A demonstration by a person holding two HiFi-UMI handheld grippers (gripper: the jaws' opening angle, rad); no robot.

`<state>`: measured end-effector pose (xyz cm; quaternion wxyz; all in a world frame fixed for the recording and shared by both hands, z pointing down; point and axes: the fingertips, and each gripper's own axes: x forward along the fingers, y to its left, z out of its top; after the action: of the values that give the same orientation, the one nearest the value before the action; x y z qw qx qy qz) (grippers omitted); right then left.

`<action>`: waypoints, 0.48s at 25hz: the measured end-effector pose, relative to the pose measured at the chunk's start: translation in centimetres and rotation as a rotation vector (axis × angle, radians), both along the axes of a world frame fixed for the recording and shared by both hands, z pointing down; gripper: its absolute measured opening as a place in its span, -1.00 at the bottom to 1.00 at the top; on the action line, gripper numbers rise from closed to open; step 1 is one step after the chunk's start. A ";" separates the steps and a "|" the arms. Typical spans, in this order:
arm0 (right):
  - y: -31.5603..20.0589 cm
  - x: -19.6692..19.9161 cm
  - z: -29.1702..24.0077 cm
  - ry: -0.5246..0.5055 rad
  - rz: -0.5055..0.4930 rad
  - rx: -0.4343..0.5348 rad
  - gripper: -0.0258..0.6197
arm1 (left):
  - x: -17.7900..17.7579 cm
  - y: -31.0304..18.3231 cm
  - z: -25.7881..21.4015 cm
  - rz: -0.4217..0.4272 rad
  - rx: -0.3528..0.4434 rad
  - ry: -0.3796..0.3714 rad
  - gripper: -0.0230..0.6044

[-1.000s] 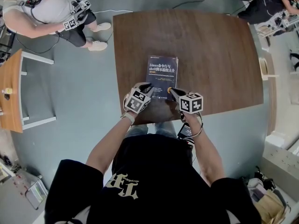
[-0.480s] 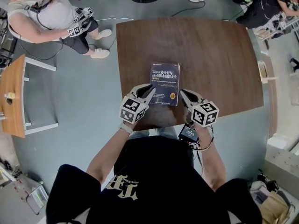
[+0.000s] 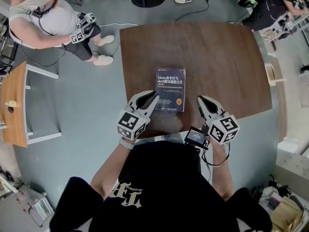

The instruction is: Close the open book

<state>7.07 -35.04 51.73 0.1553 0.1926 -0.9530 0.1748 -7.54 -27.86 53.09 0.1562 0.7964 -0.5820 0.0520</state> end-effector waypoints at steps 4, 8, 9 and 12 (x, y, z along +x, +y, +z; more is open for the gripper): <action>0.4 0.8 -0.2 -0.002 0.030 0.001 -0.96 | -0.4 0.4 -0.7 0.003 0.016 -0.016 -0.73; 0.8 1.6 0.0 -0.001 0.048 -0.003 -0.96 | -0.4 0.6 -1.0 0.001 0.025 -0.012 -0.73; 0.9 1.7 0.1 0.000 0.049 -0.004 -0.96 | -0.4 0.7 -1.1 0.000 0.025 -0.010 -0.73; 1.1 2.0 0.2 0.007 0.045 -0.003 -0.96 | -0.2 0.8 -1.1 0.001 0.025 -0.006 -0.73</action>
<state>9.06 -33.97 51.94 0.1550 0.2145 -0.9476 0.1789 -7.71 -27.06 52.03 0.1446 0.7983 -0.5828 0.0472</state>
